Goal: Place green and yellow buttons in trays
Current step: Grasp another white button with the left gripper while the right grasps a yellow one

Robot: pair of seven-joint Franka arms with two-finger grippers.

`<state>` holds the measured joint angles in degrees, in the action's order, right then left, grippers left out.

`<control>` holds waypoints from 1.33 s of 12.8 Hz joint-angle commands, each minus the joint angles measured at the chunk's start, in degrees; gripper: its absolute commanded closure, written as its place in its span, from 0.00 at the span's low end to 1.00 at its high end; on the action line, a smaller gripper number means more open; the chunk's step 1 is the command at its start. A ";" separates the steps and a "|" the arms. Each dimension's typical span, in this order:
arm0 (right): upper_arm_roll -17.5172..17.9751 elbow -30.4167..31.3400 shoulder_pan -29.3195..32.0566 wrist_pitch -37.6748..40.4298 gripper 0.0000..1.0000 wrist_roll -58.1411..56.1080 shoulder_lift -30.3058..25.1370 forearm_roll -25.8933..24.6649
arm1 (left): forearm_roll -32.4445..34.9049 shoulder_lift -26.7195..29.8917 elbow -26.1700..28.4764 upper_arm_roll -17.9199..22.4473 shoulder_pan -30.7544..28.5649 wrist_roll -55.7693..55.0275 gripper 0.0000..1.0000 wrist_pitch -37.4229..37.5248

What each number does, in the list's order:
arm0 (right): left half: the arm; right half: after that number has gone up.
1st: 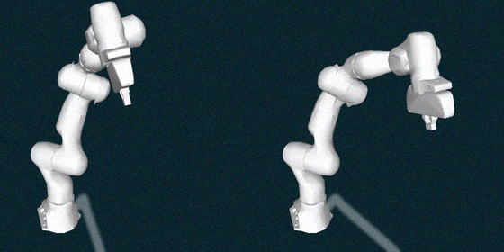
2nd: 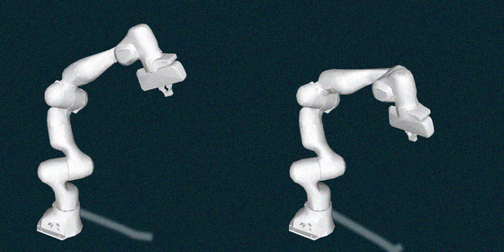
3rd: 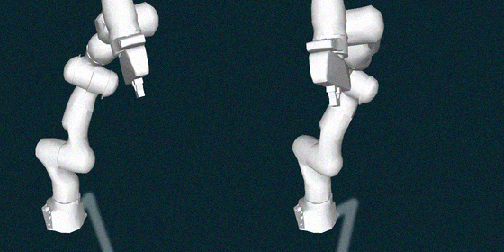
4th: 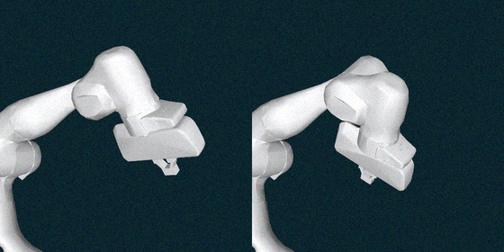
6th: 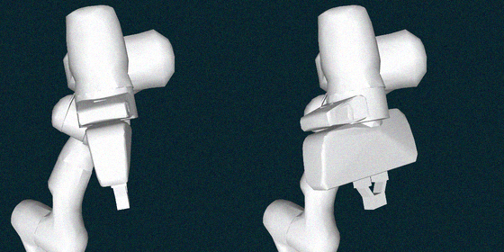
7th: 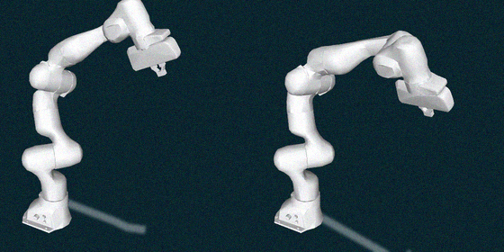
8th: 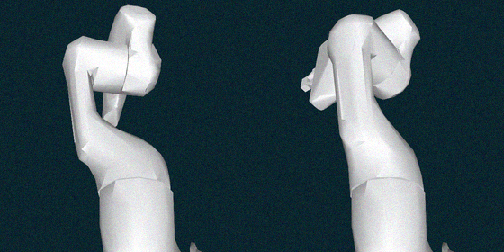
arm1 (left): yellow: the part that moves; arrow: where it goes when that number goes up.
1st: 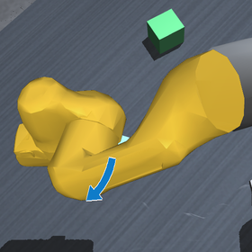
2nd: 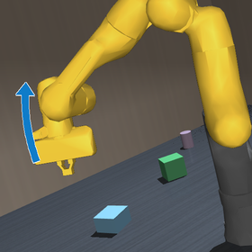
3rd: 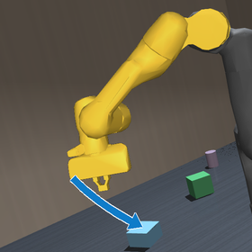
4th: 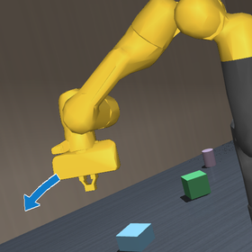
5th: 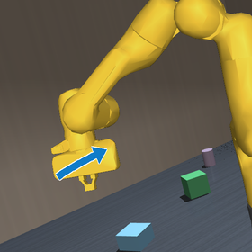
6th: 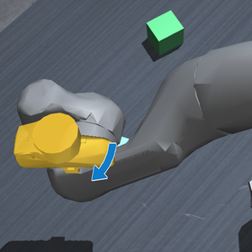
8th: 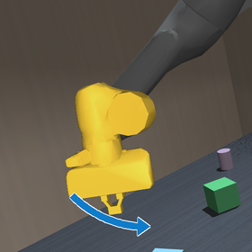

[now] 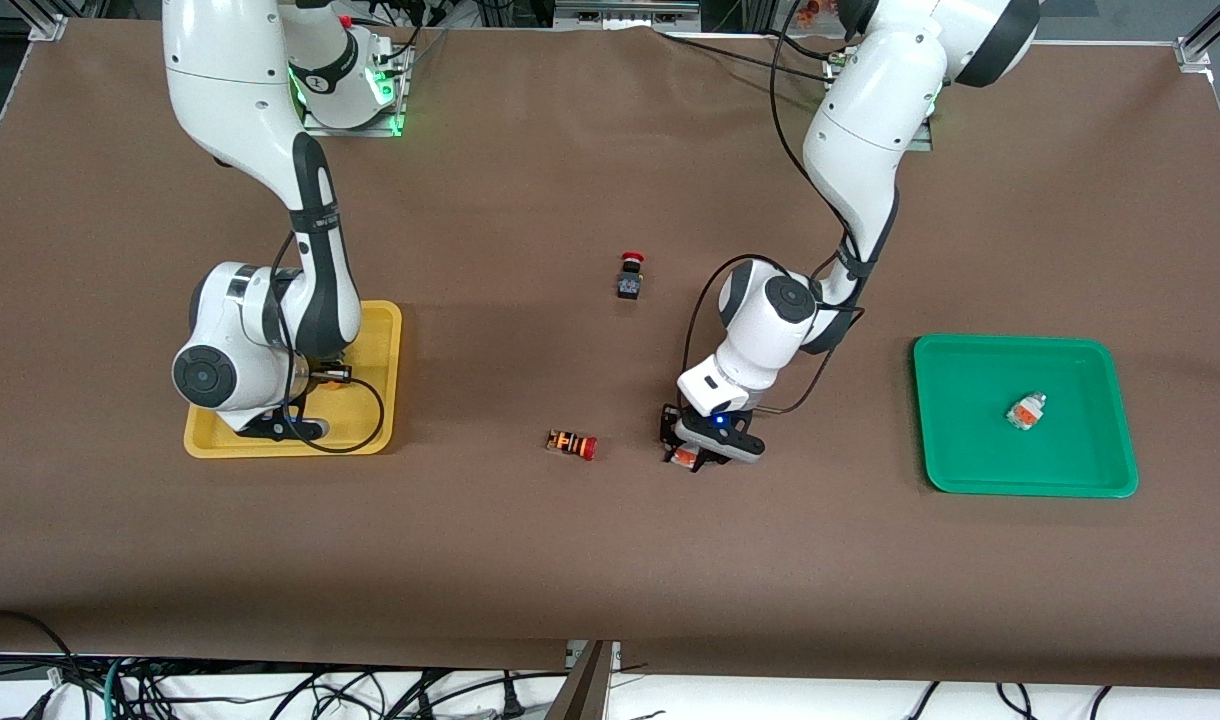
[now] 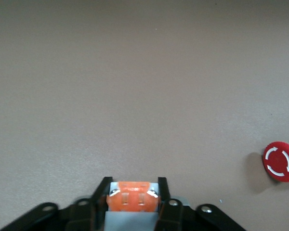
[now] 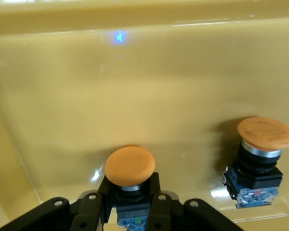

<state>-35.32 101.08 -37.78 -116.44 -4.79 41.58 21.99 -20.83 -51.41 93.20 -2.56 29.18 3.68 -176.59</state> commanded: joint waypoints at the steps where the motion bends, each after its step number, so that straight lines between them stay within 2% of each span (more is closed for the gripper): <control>1: 0.17 -0.19 0.07 -1.24 0.66 -0.13 0.70 0.33 | 1.06 1.48 1.45 0.10 -0.18 -0.07 0.82 -0.07; 4: 0.26 -0.27 0.16 -1.25 0.39 -0.13 0.88 0.42 | 1.06 2.97 1.54 0.02 -0.44 -0.25 0.86 1.41; 5: 0.26 -0.27 0.16 -1.25 0.31 -0.13 0.88 0.42 | 1.06 4.02 1.45 0.02 -0.71 -0.25 0.86 4.12; 6: 0.26 -0.27 0.16 -1.25 0.30 -0.13 0.88 0.42 | 1.06 5.25 1.19 0.10 -1.23 -0.25 0.86 7.54; 7: 0.26 -0.27 0.16 -1.25 0.23 -0.13 0.88 0.42 | 1.06 6.22 1.10 0.10 -1.41 -0.25 0.86 10.18; 8: 0.26 -0.27 0.16 -1.25 0.03 -0.13 0.88 0.42 | 1.06 7.19 1.10 0.10 -1.85 -0.25 0.86 11.86; 12: 0.17 -1.50 0.07 -0.81 0.01 -0.13 0.70 0.16 | 1.49 13.24 0.40 0.63 -4.04 -0.16 0.86 26.70; 17: -0.18 -6.42 0.16 1.64 0.01 -0.92 -0.35 -0.37 | 10.36 22.38 0.14 0.63 -9.57 0.10 0.85 48.75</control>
<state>-35.34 96.45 -37.78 -117.14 -4.83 42.15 22.01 -13.53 -33.51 92.32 -1.66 21.85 3.60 -135.01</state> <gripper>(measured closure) 0.004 0.586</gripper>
